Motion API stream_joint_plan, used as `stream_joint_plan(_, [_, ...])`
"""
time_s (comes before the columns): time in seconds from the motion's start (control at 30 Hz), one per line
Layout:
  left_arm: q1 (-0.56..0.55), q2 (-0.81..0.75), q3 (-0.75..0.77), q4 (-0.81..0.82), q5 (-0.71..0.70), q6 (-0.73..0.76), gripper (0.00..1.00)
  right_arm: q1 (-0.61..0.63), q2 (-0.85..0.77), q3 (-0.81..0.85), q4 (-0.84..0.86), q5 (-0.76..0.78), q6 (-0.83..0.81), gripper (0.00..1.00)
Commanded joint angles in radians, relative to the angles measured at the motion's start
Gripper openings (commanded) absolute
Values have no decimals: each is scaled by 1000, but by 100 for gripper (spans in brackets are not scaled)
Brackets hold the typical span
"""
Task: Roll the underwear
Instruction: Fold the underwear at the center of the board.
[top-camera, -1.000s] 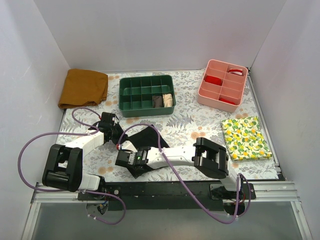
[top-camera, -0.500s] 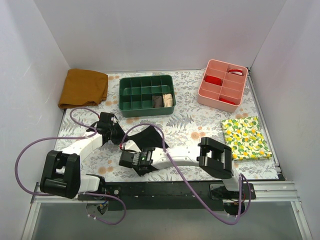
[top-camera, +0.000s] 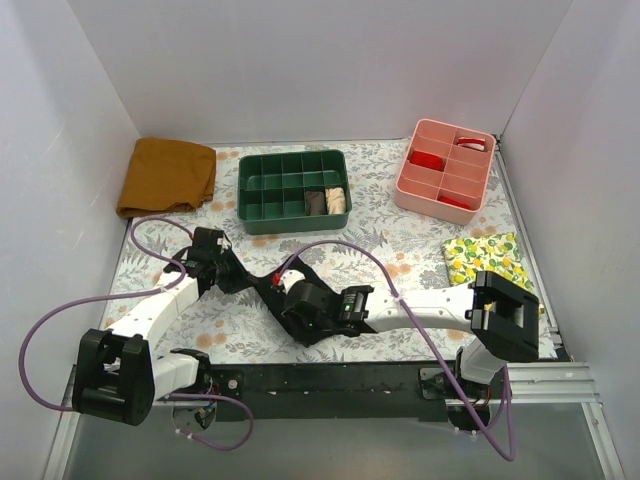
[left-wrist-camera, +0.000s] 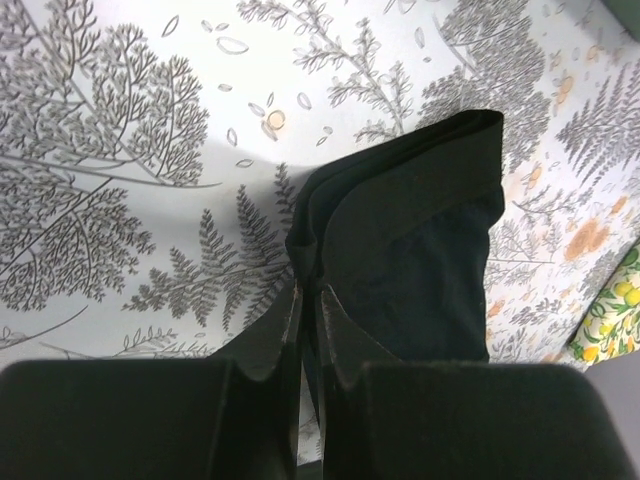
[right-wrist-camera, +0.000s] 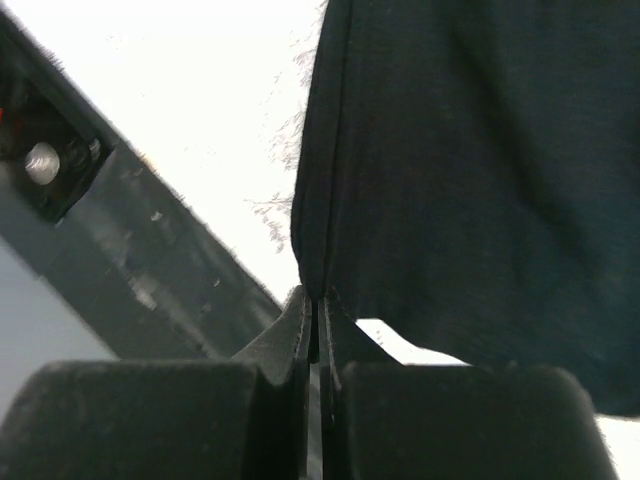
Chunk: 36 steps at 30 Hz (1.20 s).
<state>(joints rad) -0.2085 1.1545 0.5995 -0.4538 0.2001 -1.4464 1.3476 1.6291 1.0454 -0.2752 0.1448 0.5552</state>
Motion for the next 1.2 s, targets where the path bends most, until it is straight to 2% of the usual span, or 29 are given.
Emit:
stream_joint_plan(0.0, [-3, -24, 16, -71, -15, 11, 0, -13, -51, -51, 131, -139, -23, 2])
stream_joint_plan(0.2, [-35, -19, 82, -172, -53, -9, 0, -34, -97, -125, 192, -218, -31, 2])
stream_joint_plan(0.37, [-69, -68, 60, -227, -79, -86, 0, -39, -123, -145, 197, -292, -93, 1])
stream_joint_plan(0.5, [-104, -50, 69, -229, -90, -109, 0, -42, -136, -163, 202, -306, -106, 2])
stream_joint_plan(0.8, [-189, 135, 239, -224, -149, -82, 0, -114, -182, -261, 289, -355, -51, 1])
stream_joint_plan(0.93, [-221, 217, 315, -220, -156, -60, 0, -166, -228, -343, 381, -407, 4, 1])
stream_joint_plan(1.17, [-284, 333, 408, -220, -151, -31, 0, -229, -279, -439, 447, -413, 67, 1])
